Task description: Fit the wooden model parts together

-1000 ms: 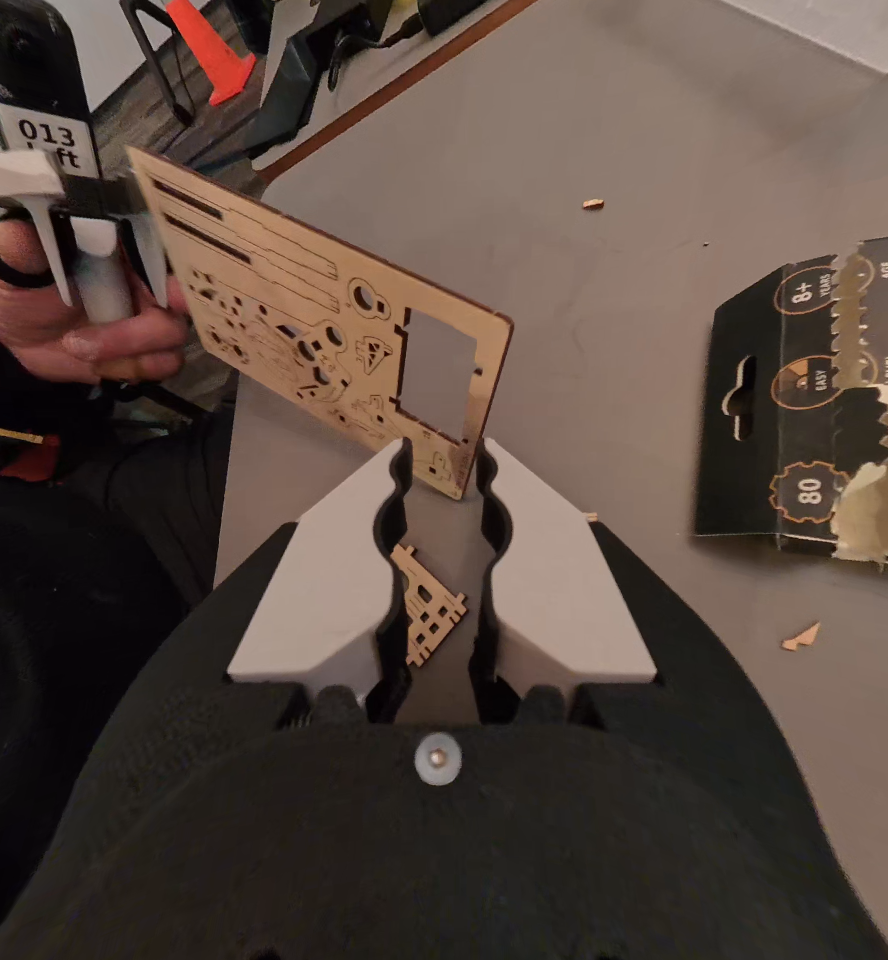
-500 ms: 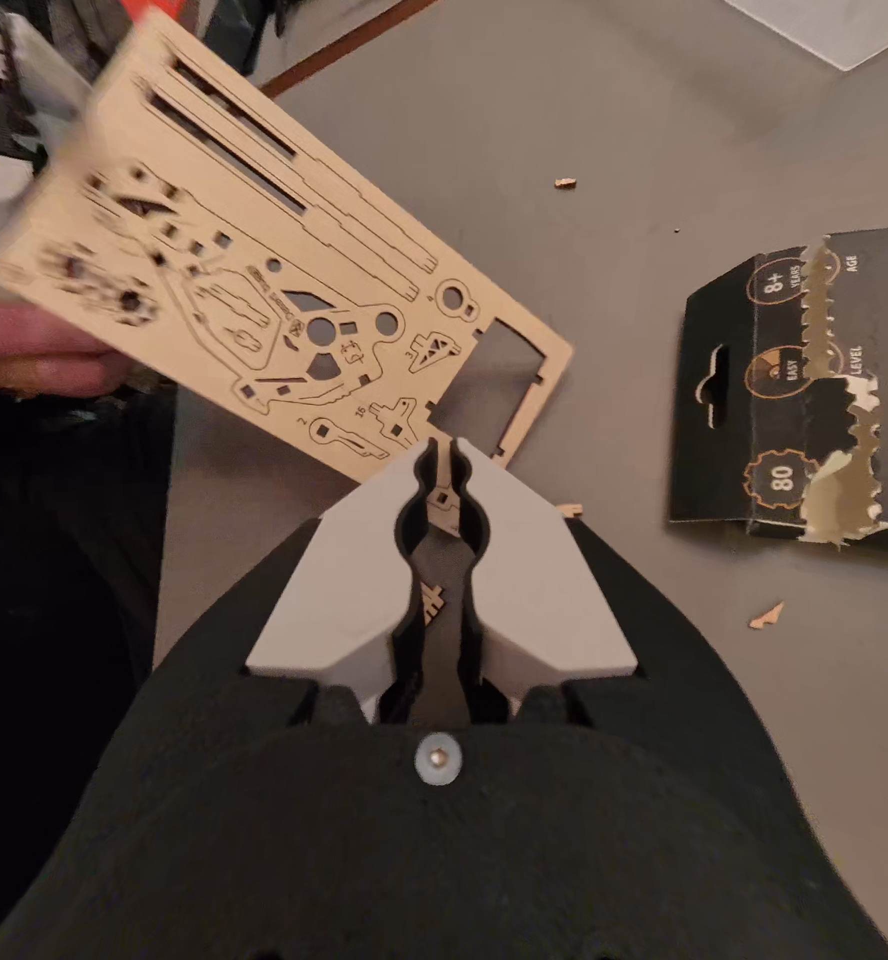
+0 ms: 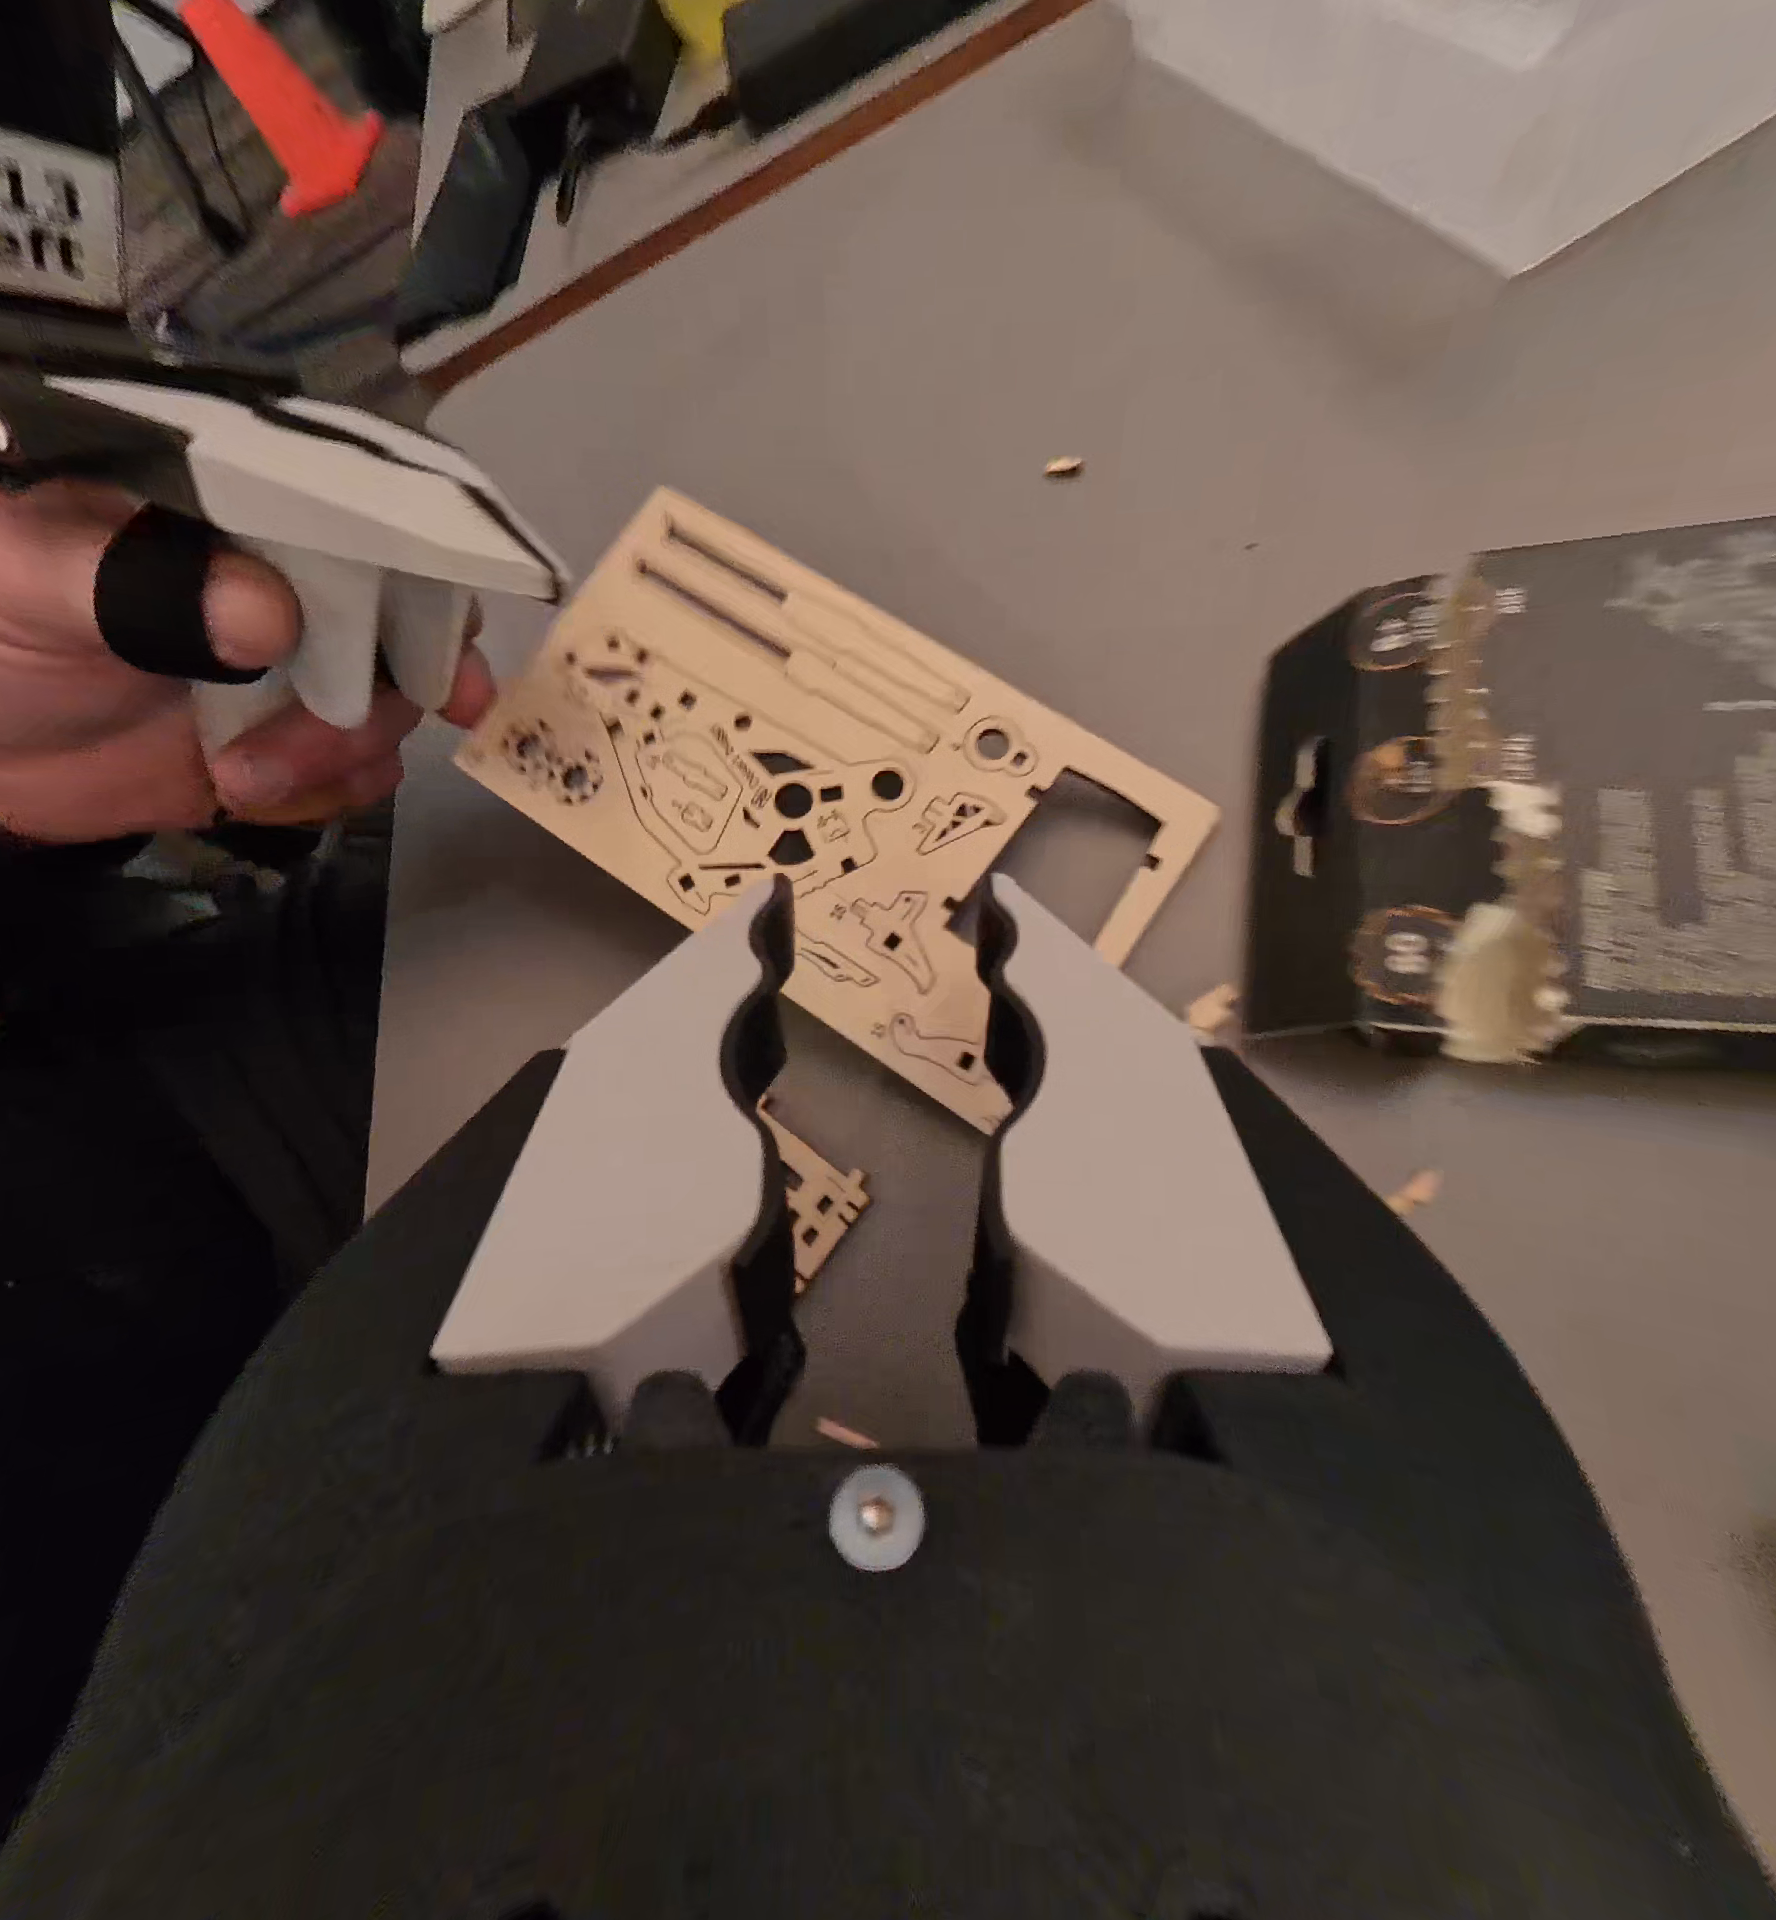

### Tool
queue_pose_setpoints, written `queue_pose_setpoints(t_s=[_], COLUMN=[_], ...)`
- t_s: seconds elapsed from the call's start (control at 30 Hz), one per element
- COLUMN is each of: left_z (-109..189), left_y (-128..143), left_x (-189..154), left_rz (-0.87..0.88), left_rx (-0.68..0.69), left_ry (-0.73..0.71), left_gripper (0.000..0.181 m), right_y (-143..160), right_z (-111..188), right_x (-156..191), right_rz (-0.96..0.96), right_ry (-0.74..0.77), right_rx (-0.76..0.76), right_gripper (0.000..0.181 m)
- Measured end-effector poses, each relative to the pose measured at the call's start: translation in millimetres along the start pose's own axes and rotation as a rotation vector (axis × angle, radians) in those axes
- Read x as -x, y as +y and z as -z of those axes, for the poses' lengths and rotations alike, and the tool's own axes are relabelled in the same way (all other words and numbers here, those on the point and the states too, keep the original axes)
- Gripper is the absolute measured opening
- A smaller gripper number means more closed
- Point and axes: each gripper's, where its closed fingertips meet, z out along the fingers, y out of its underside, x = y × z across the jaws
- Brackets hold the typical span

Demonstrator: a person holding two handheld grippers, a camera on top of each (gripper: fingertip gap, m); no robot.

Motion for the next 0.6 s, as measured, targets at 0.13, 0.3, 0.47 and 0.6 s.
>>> queue_pose_setpoints(t_s=[0.13,0.3,0.47,0.6], left_z=[-1,10,-8,-21], left_y=[23,22,32,65], left_x=[12,36,50,68], left_rz=[0.042,-0.239,-0.593,-0.812], left_rx=[0.142,0.258,0.565,0.853], left_ry=[-0.033,-0.236,-0.284,-0.323], left_gripper=[0.0,0.025,0.087,0.11], right_y=[13,30,41,39], right_z=[2,-9,-14,-15], right_x=[-13,-12,-15,-16], right_rz=[-0.063,0.097,0.268,0.239], right_ry=[-0.026,0.04,0.101,0.069], right_rx=[0.086,0.223,0.338,0.32], right_gripper=[0.04,0.047,0.054,0.044])
